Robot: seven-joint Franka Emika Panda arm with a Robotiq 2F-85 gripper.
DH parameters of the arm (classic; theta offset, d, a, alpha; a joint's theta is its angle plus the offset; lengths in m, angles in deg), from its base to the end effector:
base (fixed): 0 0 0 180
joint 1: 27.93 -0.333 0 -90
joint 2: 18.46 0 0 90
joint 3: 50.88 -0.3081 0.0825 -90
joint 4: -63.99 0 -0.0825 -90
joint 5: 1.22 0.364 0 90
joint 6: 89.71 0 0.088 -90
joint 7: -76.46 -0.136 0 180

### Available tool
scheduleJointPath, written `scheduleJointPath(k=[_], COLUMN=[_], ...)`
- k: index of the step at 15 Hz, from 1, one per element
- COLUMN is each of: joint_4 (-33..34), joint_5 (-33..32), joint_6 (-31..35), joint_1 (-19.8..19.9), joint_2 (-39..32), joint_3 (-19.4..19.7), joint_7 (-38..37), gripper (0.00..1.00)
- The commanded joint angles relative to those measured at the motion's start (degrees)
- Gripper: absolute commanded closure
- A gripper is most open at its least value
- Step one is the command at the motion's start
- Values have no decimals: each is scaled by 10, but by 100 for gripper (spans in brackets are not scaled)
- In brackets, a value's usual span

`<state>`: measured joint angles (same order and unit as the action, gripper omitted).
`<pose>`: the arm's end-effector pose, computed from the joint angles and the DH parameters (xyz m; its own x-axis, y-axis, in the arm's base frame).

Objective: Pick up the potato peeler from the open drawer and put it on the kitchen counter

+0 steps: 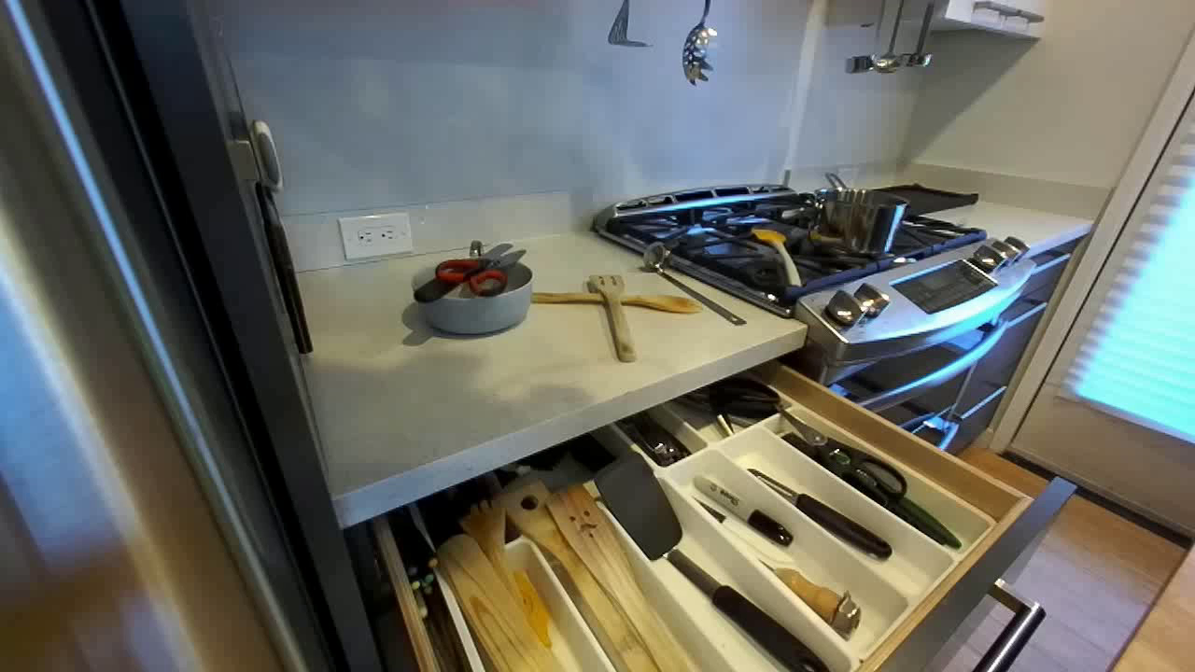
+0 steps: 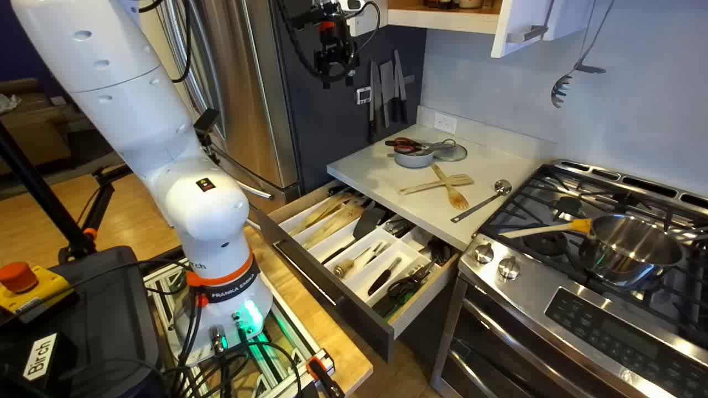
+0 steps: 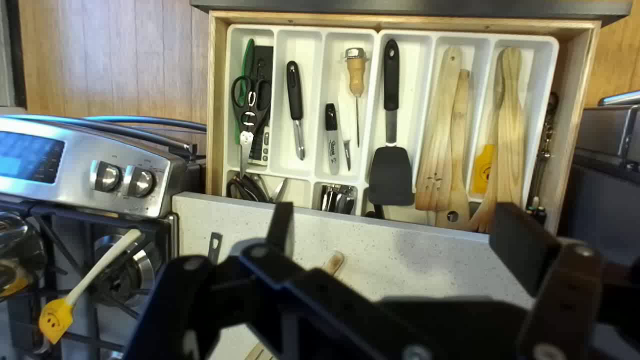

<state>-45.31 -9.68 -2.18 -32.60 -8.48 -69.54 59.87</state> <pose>0.4279 0.1711 0.5203 0.9846 0.0964 -0.1462 0.1313 -0.9588 0.2518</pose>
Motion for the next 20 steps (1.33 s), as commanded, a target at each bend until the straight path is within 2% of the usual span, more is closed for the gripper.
scheduleJointPath(k=[1, 6, 9, 13, 17, 20], joint_4=[2, 2, 12, 32, 62, 64], joint_5=[-3, -3, -38, -101, -99, -65], joint_6=[-2, -2, 25, 30, 15, 18], joint_1=[-21, -21, -14, -17, -41, -54], joint_2=[-2, -2, -43, -154, -290, -381], joint_3=[18, 19, 33, 58, 68, 78], joint_7=[-3, -3, 2, 87, 113, 111], gripper=[0, 0, 0, 0, 0, 0])
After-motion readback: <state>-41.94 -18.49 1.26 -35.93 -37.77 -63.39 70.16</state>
